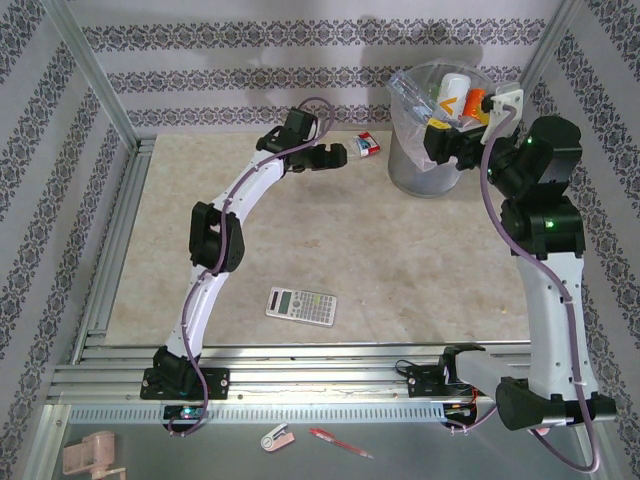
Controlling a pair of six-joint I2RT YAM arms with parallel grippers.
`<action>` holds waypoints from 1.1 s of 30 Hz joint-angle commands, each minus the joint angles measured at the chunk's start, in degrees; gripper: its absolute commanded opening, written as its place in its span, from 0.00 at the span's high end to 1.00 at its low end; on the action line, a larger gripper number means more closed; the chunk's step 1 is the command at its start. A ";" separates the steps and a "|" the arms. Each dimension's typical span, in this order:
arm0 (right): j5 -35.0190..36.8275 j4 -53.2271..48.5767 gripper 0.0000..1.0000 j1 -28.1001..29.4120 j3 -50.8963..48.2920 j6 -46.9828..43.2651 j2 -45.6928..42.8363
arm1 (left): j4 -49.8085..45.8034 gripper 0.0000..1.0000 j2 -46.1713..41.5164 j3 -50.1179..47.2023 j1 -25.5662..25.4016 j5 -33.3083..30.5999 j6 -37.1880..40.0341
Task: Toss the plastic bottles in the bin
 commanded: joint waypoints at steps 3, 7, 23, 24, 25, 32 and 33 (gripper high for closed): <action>0.56 -2.86 0.05 1.14 -2.41 2.36 -3.38 | 9.56 0.05 4.57 1.65 2.76 5.50 -10.80; 1.03 -4.85 0.05 1.40 -3.40 2.07 -4.68 | 16.48 0.06 7.29 1.80 3.58 7.23 -16.39; 1.77 -6.36 0.04 1.40 -5.85 0.05 -6.12 | 31.59 0.12 18.41 7.72 4.17 8.89 -30.73; 1.82 -6.36 0.04 1.40 -6.01 0.00 -6.05 | 32.45 0.13 18.95 8.08 4.13 8.87 -31.31; 1.83 -6.28 0.05 1.40 -6.17 -0.06 -6.06 | 33.42 0.13 19.33 8.36 4.11 9.02 -31.89; 1.83 -5.77 0.05 1.40 -6.99 -0.07 -5.41 | 35.64 0.18 22.39 11.37 3.99 10.20 -34.88; 1.89 -5.75 0.04 1.40 -7.02 -0.07 -5.28 | 36.02 0.18 22.33 11.41 3.90 10.23 -34.80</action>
